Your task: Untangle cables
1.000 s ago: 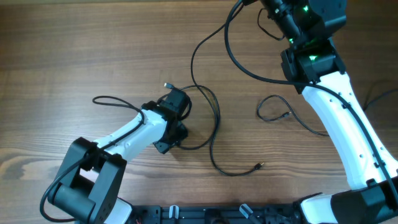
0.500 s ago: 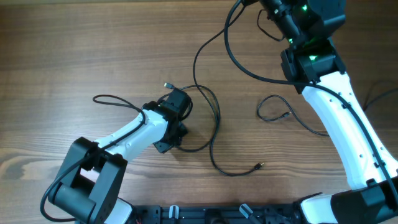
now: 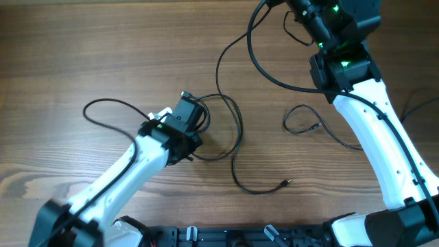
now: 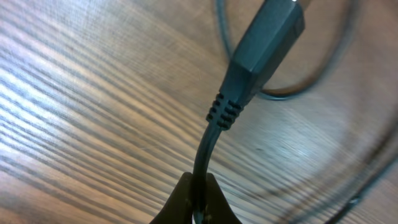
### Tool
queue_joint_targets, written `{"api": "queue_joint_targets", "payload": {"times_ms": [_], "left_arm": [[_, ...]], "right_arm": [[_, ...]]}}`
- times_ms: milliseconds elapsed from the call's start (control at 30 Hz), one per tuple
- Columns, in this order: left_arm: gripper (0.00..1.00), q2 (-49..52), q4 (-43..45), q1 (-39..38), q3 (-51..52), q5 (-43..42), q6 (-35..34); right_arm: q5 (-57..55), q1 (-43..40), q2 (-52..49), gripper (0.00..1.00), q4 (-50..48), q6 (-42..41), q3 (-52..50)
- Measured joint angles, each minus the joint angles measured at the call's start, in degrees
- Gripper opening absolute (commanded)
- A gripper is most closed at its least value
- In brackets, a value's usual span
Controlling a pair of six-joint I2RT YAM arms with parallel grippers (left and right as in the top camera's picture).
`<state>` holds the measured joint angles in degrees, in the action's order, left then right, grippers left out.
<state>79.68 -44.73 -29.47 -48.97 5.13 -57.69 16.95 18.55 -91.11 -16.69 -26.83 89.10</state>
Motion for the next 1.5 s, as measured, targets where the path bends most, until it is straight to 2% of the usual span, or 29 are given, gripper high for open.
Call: {"api": "queue_joint_targets", "payload": {"times_ms": [133,300,367,533,733,900,1167,1333,1500], "left_arm": [[0.04,-9.4,1.11,0.0,0.02,3.26,0.9],[0.04,-16.06,5.05,0.0,0.07,12.68,1.29],[0.04,-16.83,7.43,0.0,0.07,17.7,1.44],[0.04,-16.94,20.0,0.09,0.17,27.41,1.44],[0.04,-12.52,33.9,4.11,0.24,31.89,1.44],[0.04,-3.1,48.02,9.09,0.33,29.55,1.4],[0.04,17.66,78.77,11.85,0.2,15.54,1.42],[0.04,27.78,80.3,11.87,-1.46,11.41,-0.13],[0.04,30.77,81.77,11.87,-4.0,10.75,-0.55]], "right_arm": [[0.0,0.0,0.0,0.04,0.0,0.02,0.0],[0.17,-0.9,0.0,0.04,0.02,0.02,0.0],[0.17,-2.49,0.0,0.04,0.02,0.02,0.0],[-0.59,-7.45,0.0,0.05,3.23,0.0,0.17],[-6.21,-15.45,0.0,0.04,10.27,0.02,0.33],[-10.95,-25.09,0.02,0.04,15.47,0.59,0.33],[-13.07,-37.46,-0.2,0.04,20.94,1.6,0.33],[-13.18,-40.41,-3.78,0.04,21.7,1.6,0.33],[-14.08,-43.25,-10.95,0.04,21.99,1.6,0.33]]}}
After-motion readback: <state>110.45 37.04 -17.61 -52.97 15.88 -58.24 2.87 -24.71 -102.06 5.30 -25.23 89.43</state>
